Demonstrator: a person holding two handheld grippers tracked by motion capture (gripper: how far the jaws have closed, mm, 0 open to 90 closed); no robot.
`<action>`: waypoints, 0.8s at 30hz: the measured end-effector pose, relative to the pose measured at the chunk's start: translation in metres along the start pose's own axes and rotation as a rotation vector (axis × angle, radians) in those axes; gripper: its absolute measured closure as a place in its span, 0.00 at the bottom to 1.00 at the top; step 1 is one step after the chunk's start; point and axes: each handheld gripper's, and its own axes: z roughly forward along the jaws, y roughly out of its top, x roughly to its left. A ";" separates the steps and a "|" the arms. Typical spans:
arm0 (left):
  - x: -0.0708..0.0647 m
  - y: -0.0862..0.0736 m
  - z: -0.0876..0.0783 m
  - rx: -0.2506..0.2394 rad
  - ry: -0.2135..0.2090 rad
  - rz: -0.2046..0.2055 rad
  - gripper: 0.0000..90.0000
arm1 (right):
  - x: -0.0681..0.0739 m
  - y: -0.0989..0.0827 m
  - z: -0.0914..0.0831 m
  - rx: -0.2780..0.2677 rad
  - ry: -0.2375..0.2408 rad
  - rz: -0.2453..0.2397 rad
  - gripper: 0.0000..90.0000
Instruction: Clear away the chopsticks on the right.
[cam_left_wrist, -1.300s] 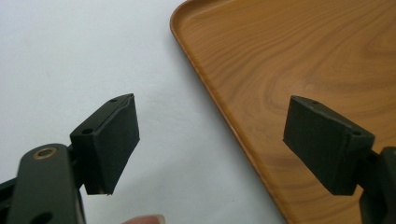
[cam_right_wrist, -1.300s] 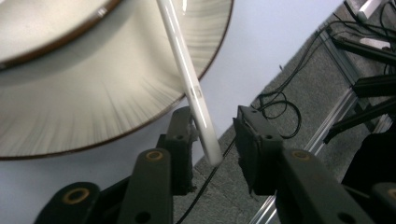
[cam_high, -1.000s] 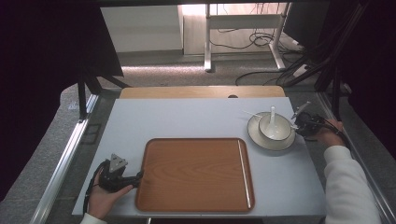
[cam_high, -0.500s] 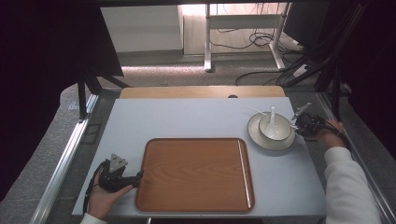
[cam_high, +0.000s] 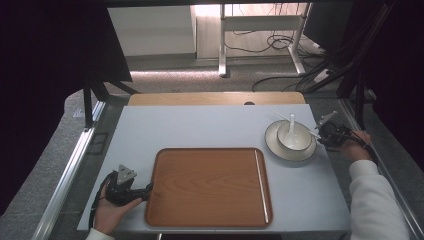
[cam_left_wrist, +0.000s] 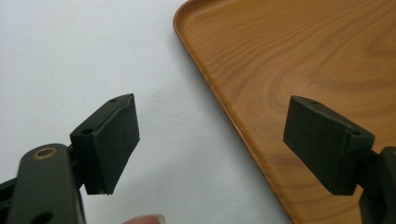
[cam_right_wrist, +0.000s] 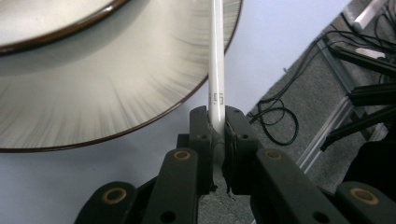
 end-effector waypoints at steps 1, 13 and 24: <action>0.000 0.000 0.000 0.000 -0.001 0.000 0.20 | 0.000 0.000 -0.001 -0.005 -0.006 0.007 0.93; 0.001 0.000 0.000 -0.003 -0.003 -0.003 0.20 | -0.006 -0.008 -0.025 -0.075 -0.040 0.086 0.93; 0.000 0.002 0.000 -0.016 -0.013 -0.005 0.20 | 0.000 -0.016 -0.064 -0.157 -0.052 0.148 0.93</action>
